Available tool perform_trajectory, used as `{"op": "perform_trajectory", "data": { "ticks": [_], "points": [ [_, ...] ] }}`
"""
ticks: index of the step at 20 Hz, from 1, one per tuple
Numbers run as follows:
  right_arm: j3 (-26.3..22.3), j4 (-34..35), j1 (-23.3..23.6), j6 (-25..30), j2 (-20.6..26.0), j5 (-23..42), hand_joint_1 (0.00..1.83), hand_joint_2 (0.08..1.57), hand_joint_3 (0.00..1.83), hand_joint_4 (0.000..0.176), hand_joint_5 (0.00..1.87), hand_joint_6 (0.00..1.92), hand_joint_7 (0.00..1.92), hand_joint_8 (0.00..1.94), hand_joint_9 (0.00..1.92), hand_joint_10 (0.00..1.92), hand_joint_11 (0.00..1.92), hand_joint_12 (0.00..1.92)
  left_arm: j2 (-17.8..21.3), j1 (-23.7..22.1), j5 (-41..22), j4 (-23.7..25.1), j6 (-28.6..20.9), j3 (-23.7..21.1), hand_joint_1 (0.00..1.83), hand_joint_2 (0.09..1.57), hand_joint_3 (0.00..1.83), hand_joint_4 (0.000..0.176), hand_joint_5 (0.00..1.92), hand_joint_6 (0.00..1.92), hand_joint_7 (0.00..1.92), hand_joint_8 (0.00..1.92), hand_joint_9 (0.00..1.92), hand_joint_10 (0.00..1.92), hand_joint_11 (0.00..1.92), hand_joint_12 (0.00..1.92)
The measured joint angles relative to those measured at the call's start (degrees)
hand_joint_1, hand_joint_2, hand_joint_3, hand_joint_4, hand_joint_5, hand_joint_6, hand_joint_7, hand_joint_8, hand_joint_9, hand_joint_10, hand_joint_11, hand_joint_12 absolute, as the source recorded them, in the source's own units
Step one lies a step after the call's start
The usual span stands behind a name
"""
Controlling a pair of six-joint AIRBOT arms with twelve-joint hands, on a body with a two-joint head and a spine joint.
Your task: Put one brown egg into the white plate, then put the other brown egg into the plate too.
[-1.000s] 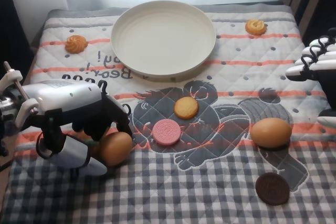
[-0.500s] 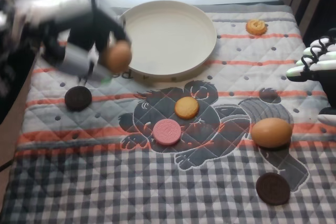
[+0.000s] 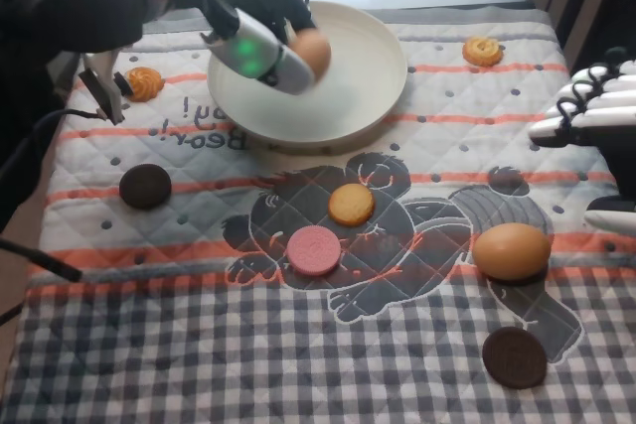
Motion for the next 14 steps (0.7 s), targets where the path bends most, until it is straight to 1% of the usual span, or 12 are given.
{"op": "perform_trajectory", "data": {
  "ticks": [1, 2, 3, 4, 5, 6, 7, 8, 9, 11, 12, 14],
  "points": [
    [0.1, -0.3, 0.1, 0.0, -0.3, -0.1, 0.67, 1.21, 0.0, 0.033, 0.58, 0.0, 0.6, 0.0, 0.49, 0.0, 0.4, 0.16, -1.1, 0.6, 0.3, -0.3, 0.0, 1.8, 0.88, 0.94, 0.0, 0.066, 0.72, 0.0, 0.72, 0.53, 0.57, 1.19, 0.35, 1.58],
    [0.2, -0.8, 0.4, 0.0, -0.5, -0.5, 0.67, 1.21, 0.0, 0.024, 0.58, 0.0, 0.6, 0.0, 0.49, 0.0, 0.38, 0.15, -1.6, 1.2, 0.8, -0.9, 0.0, 2.7, 0.89, 0.92, 0.0, 0.049, 0.67, 0.0, 0.72, 0.43, 0.54, 1.15, 0.31, 1.57],
    [0.3, -0.8, 0.7, 0.0, -0.7, -0.4, 0.67, 1.21, 0.0, 0.018, 0.57, 0.0, 0.6, 0.0, 0.48, 0.0, 0.35, 0.14, -1.7, 1.7, 1.3, -1.5, 0.1, 3.0, 0.87, 0.92, 0.0, 0.053, 0.61, 0.0, 0.71, 0.33, 0.51, 1.09, 0.27, 1.56],
    [0.6, -1.1, 0.9, 0.0, -0.7, -0.4, 0.67, 1.2, 0.0, 0.027, 0.57, 0.0, 0.59, 0.0, 0.47, 0.0, 0.32, 0.12, -1.7, 1.7, 2.0, -2.5, 0.0, 2.8, 0.84, 0.92, 0.0, 0.082, 0.47, 0.0, 0.64, 0.19, 0.48, 0.89, 0.19, 1.53],
    [0.6, -0.9, 1.0, 0.0, -0.7, -0.4, 0.67, 1.2, 0.0, 0.035, 0.56, 0.0, 0.58, 0.0, 0.46, 0.0, 0.3, 0.11, -0.7, 1.7, 1.6, -2.9, 0.1, 1.4, 0.77, 0.92, 0.0, 0.134, 0.31, 0.0, 0.53, 0.06, 0.45, 0.64, 0.12, 1.43],
    [0.6, -1.0, 1.1, 0.0, -0.6, 0.0, 0.66, 1.2, 0.0, 0.041, 0.55, 0.0, 0.57, 0.0, 0.45, 0.0, 0.29, 0.1, 0.8, 1.7, 0.3, -3.7, 0.1, -0.7, 0.71, 0.91, 0.0, 0.16, 0.21, 0.0, 0.43, 0.01, 0.45, 0.37, 0.08, 1.31],
    [0.6, -1.6, 1.7, 0.0, -0.7, -0.4, 0.64, 1.19, 0.0, 0.064, 0.52, 0.0, 0.54, 0.0, 0.41, 0.0, 0.26, 0.09, 4.0, 1.8, -2.1, -5.5, 0.1, -4.5, 0.69, 0.88, 0.0, 0.173, 0.15, 0.0, 0.33, 0.0, 0.43, 0.16, 0.08, 1.19],
    [0.6, -2.3, 2.3, 0.0, -0.6, -0.4, 0.63, 1.16, 0.0, 0.063, 0.46, 0.0, 0.49, 0.0, 0.38, 0.0, 0.25, 0.08, 8.1, 2.4, -6.5, -6.6, 0.0, -9.3, 0.68, 0.87, 0.0, 0.176, 0.1, 0.0, 0.26, 0.0, 0.42, 0.03, 0.02, 1.24],
    [0.4, -3.2, 2.8, 0.0, -0.4, 0.0, 0.63, 1.14, 0.0, 0.057, 0.42, 0.0, 0.45, 0.0, 0.37, 0.0, 0.26, 0.08, 12.9, 3.9, -12.2, -5.7, -1.6, -14.8, 0.65, 0.88, 0.0, 0.176, 0.1, 0.0, 0.23, 0.0, 0.39, 0.01, 0.0, 1.23],
    [-0.2, -4.1, 2.7, 0.0, 0.0, 0.6, 0.64, 1.13, 0.0, 0.054, 0.42, 0.0, 0.44, 0.0, 0.38, 0.01, 0.29, 0.09, 17.3, 6.2, -16.3, -2.5, -4.8, -19.7, 0.62, 0.89, 0.0, 0.176, 0.09, 0.0, 0.21, 0.0, 0.36, 0.0, 0.0, 1.2],
    [-0.3, -5.4, 2.7, 0.0, 0.1, 1.0, 0.62, 1.09, 0.0, 0.05, 0.39, 0.0, 0.42, 0.0, 0.39, 0.0, 0.36, 0.08, 21.5, 9.1, -20.2, 1.2, -10.5, -24.1, 0.63, 0.9, 0.0, 0.176, 0.1, 0.01, 0.19, 0.0, 0.3, 0.0, 0.0, 0.99],
    [-0.6, -7.4, 2.8, 0.0, 0.0, 1.0, 0.65, 1.06, 0.0, 0.058, 0.37, 0.0, 0.39, 0.0, 0.38, 0.0, 0.37, 0.08, 25.6, 13.3, -25.9, 5.8, -18.2, -28.9, 0.65, 0.89, 0.0, 0.176, 0.11, 0.01, 0.21, 0.01, 0.31, 0.01, 0.0, 0.96]
  ]
}}
